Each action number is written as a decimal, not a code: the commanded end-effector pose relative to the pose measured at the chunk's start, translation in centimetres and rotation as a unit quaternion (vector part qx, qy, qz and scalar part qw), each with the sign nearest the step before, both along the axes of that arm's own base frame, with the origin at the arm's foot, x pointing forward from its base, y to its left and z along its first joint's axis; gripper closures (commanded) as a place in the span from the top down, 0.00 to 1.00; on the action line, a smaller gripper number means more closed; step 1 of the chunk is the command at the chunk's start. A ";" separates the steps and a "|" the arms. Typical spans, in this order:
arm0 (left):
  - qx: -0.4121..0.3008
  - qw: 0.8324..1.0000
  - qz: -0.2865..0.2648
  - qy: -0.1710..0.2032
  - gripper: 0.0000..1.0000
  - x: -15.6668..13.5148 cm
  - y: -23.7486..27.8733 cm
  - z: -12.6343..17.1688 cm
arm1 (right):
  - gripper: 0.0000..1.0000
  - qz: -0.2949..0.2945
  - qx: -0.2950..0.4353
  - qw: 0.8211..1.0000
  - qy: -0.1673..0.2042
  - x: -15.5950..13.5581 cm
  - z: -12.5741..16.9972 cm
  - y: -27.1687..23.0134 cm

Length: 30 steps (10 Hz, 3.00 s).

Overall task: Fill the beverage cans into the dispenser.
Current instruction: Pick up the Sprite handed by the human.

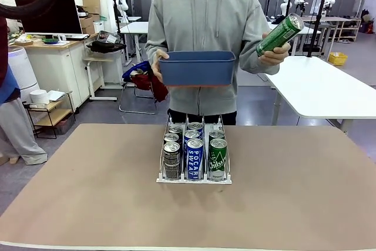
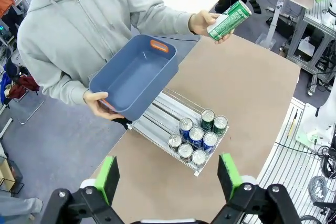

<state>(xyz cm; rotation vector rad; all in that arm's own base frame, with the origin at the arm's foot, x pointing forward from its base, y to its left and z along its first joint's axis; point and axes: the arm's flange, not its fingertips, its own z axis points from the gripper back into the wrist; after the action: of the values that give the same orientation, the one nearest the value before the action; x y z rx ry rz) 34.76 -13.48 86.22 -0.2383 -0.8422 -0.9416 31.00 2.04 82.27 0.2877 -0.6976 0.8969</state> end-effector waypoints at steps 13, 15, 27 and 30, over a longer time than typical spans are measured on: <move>-0.003 1.000 -0.003 0.002 1.00 -0.3 0.2 -0.2 | 1.00 0.000 0.000 1.000 0.000 0.0 0.0 0.0; -0.003 1.000 -0.003 0.002 1.00 -0.3 0.2 -0.2 | 1.00 0.001 0.003 1.000 0.000 2.3 -0.1 0.2; -0.003 1.000 -0.003 0.002 1.00 -0.3 0.2 -0.2 | 1.00 -0.015 0.022 1.000 0.002 12.1 -5.1 6.6; -0.003 1.000 -0.003 0.002 1.00 -0.3 0.2 -0.2 | 1.00 -0.019 -0.001 1.000 0.006 12.6 -7.3 7.4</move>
<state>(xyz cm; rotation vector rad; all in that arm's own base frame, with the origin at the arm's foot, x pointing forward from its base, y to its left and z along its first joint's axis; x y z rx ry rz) 34.75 -13.51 86.22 -0.2377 -0.8420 -0.9419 44.07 9.68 76.27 0.2929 -0.6912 0.8629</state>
